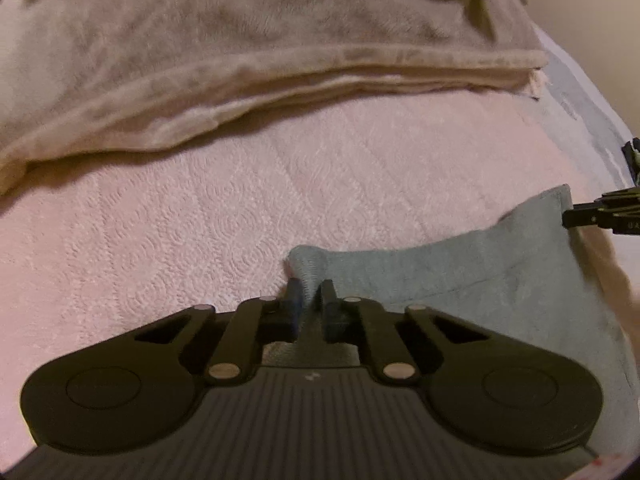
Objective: Organize objects
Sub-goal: 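Lift the skirt hem with both grippers and fold it toward the waistband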
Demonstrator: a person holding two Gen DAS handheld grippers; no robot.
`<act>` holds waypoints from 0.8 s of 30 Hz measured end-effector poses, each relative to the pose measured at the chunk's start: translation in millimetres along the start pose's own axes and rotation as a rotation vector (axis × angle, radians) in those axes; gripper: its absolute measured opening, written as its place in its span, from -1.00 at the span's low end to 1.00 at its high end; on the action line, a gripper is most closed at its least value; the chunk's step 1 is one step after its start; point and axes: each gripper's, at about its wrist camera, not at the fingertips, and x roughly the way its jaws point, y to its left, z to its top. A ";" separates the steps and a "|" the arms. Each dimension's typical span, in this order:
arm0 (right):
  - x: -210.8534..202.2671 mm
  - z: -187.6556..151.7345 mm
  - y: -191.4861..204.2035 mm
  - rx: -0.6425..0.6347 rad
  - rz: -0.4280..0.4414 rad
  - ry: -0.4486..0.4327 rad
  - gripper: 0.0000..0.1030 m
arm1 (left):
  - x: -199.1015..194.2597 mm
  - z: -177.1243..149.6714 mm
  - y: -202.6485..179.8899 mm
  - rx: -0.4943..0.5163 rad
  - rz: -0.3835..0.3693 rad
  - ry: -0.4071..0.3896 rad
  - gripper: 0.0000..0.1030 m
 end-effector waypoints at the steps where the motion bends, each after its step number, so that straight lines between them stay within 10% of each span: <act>1: -4.2 0.1 2.6 0.002 -0.002 -0.013 -0.88 | -8.7 -2.7 -5.4 0.027 0.003 -0.023 -0.89; 13: -153.4 -54.1 89.0 -0.175 0.030 -0.183 -0.90 | -193.7 -93.6 -67.6 0.268 -0.050 -0.238 -0.90; 24: -316.7 -271.8 242.1 -0.328 -0.078 -0.252 -0.90 | -363.9 -352.6 -140.6 0.343 -0.079 -0.265 -0.91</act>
